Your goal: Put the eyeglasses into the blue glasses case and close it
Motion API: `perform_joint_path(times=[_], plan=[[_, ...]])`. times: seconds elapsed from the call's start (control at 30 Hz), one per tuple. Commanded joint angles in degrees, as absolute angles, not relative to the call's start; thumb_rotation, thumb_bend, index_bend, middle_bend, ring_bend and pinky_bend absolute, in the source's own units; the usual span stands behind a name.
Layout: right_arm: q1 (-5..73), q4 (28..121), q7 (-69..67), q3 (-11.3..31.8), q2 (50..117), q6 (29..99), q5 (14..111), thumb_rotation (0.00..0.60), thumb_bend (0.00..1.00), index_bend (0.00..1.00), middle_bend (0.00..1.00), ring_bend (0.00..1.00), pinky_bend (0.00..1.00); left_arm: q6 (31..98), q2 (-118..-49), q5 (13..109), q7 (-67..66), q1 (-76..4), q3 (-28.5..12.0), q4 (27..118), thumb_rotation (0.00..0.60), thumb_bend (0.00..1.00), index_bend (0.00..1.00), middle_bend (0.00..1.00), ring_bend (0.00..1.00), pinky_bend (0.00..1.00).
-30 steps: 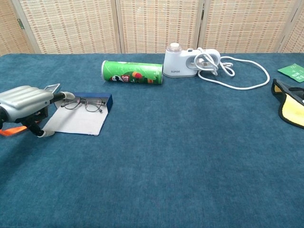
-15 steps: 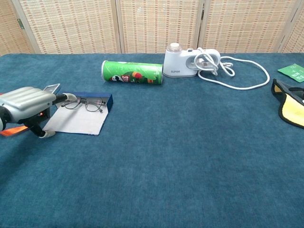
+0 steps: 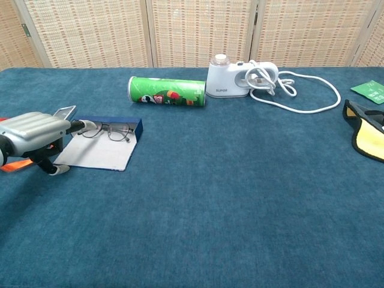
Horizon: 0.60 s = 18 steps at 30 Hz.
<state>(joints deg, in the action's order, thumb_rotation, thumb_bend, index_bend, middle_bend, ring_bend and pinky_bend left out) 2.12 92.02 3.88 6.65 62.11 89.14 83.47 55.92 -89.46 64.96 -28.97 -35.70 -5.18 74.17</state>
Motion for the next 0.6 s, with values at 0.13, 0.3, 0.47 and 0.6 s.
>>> perform_joint_path(times=[0.13,0.3,0.47,0.6], plan=[[2.1,92.0,3.8,6.6,62.2,89.2,83.4,0.600,0.46,0.09,0.48,0.38,0.24,55.7,-89.1,64.6,-29.1,-35.8,-5.2,74.7,0.600,0.24,0.03,1.00,1.00,1.00],[2.1,91.9,3.8,6.6,62.2,89.1,83.5,0.600,0.46,0.09,0.48,0.38,0.24,55.0,-89.4,63.9,-29.4,-36.2,-5.2,74.0,0.600,0.25,0.03,1.00,1.00,1.00],[2.0,91.9,3.8,6.6,62.2,89.4,83.7,0.600,0.46,0.09,0.48,0.39,0.24,54.4,-90.4,63.2,-29.2,-36.7,-5.7,72.3,0.600,0.25,0.02,1.00,1.00,1.00],[1.9,92.0,3.8,6.7,62.1,89.6,83.7,0.600,0.46,0.09,0.49,0.39,0.24,54.2,-91.0,63.2,-28.6,-37.0,-6.0,71.1,0.600,0.24,0.02,1.00,1.00,1.00]])
